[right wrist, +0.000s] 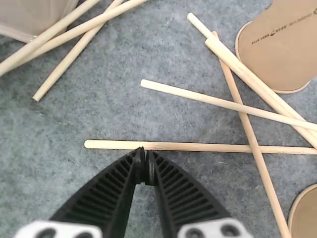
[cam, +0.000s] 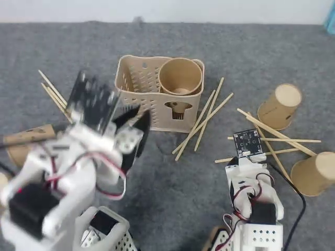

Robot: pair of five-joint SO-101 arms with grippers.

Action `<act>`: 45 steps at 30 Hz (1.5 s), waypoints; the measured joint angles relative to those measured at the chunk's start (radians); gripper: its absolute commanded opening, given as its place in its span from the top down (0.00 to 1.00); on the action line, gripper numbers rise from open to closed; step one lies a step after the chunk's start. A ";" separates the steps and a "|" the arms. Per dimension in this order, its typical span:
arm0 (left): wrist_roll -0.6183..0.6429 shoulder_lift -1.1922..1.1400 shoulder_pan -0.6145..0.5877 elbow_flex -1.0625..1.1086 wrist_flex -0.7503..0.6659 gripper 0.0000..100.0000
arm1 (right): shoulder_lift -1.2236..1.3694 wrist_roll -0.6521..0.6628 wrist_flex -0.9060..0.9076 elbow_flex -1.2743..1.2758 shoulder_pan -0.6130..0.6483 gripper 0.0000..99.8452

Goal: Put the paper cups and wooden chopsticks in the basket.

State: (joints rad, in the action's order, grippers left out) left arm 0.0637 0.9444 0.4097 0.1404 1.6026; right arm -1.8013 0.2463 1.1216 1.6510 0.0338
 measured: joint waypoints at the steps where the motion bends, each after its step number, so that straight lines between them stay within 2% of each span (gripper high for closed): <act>1: 0.000 0.066 0.000 0.081 -0.029 0.99 | 0.000 0.000 0.002 0.000 0.000 0.99; 6: 0.000 0.399 -0.020 0.497 -0.141 0.99 | 0.000 0.000 0.018 0.000 0.000 0.99; 13: -0.023 0.795 -0.256 0.760 -0.258 0.99 | 0.000 0.002 0.023 0.000 -0.038 0.99; 19: -0.115 0.856 -0.381 1.057 -0.405 0.99 | 0.000 0.002 0.081 0.000 -0.046 0.99; 24: -0.083 0.856 -0.407 1.336 -0.608 0.99 | 0.000 0.003 0.083 0.000 -0.046 0.99; 29: -0.040 0.856 -0.410 1.528 -0.677 0.99 | 0.000 0.003 0.083 -0.005 -0.091 0.99; 31: -0.038 0.856 -0.411 1.539 -0.678 0.99 | 0.000 0.003 0.083 -0.034 -0.121 0.99; 34: -0.037 0.856 -0.410 1.551 -0.681 0.99 | 0.000 0.009 0.083 -0.106 -0.236 0.99; 41: -0.037 0.856 -0.411 1.551 -0.684 0.98 | -0.009 0.218 0.058 -0.361 -0.644 0.99; 45: -0.037 0.856 -0.410 1.551 -0.684 0.98 | -0.015 0.321 -0.015 -0.387 -0.841 0.99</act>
State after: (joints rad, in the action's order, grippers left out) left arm 0.0269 1.8006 0.0000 1.6916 0.9183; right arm -1.8167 0.5669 1.1063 1.2643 -0.8071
